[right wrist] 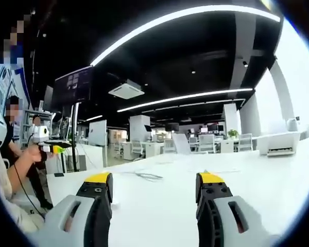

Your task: Pick up the power strip scattered on the table, fix it on the side mounting bracket of the table, and press the switch

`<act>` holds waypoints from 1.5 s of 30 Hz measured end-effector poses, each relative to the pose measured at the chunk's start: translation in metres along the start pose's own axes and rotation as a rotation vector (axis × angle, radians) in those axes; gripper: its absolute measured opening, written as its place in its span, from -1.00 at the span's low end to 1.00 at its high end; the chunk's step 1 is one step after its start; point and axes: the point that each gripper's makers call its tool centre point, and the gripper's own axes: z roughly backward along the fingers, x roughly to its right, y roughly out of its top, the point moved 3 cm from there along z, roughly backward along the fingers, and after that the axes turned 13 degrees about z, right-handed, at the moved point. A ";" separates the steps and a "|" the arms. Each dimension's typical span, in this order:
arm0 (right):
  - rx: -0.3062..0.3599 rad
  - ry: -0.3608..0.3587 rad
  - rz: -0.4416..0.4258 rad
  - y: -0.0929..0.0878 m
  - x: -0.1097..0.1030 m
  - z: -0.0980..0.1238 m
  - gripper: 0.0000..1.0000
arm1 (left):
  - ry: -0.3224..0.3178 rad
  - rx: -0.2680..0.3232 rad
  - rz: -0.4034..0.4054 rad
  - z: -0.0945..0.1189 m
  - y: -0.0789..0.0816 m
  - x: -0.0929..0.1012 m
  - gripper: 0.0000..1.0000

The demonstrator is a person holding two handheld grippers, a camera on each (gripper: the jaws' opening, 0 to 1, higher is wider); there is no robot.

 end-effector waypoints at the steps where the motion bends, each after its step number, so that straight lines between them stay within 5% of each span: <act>1: 0.000 0.000 0.001 0.000 0.000 0.000 0.23 | 0.000 0.001 0.001 0.000 0.000 0.000 0.10; 20: -0.005 0.043 0.008 0.000 -0.012 -0.005 0.24 | 0.021 0.000 0.007 0.006 0.003 -0.004 0.09; 33: -0.009 0.103 -0.003 0.001 -0.043 -0.018 0.25 | 0.021 0.006 0.034 0.012 0.006 -0.010 0.09; 45: -0.041 0.147 0.027 0.004 -0.062 -0.021 0.25 | 0.005 -0.063 0.066 0.012 -0.003 -0.005 0.13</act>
